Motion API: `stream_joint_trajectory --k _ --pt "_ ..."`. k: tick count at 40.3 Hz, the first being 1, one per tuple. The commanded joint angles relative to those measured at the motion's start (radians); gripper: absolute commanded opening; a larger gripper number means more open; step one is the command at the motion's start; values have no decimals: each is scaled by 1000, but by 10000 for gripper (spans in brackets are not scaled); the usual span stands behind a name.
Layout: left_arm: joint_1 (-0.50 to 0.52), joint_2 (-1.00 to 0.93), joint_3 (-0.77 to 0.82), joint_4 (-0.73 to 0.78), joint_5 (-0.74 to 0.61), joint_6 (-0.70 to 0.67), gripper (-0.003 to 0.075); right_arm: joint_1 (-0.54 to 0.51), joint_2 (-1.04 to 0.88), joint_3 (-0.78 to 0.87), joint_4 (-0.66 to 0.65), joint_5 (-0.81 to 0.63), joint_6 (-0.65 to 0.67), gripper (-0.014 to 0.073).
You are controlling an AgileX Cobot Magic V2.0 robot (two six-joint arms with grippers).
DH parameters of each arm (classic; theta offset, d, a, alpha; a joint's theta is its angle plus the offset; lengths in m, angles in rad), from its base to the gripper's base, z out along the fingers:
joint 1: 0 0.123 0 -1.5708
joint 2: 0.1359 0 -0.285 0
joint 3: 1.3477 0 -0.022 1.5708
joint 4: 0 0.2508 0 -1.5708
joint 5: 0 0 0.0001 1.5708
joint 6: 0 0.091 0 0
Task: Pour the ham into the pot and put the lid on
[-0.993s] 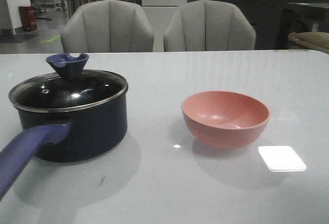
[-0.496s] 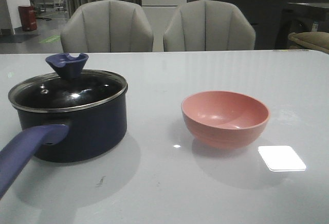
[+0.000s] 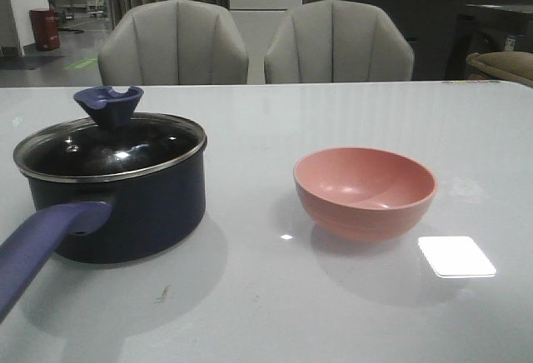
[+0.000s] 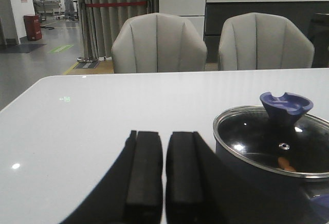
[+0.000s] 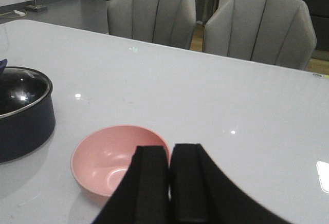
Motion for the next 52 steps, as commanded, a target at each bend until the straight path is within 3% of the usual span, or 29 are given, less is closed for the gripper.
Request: stream_joint_trajectory --k 1,36,46,52 --pt "0 -20 22 0 -80 -2 119 1 5 -27 1 -68 -6 160" --pt "0 -20 22 0 -80 -2 119 -3 -7 -25 -3 -69 -25 160" --pt "0 -20 22 0 -80 -2 119 -98 -203 -20 -217 6 27 160" --pt "0 -20 22 0 -80 -2 119 -211 -324 -8 -390 97 222 160"
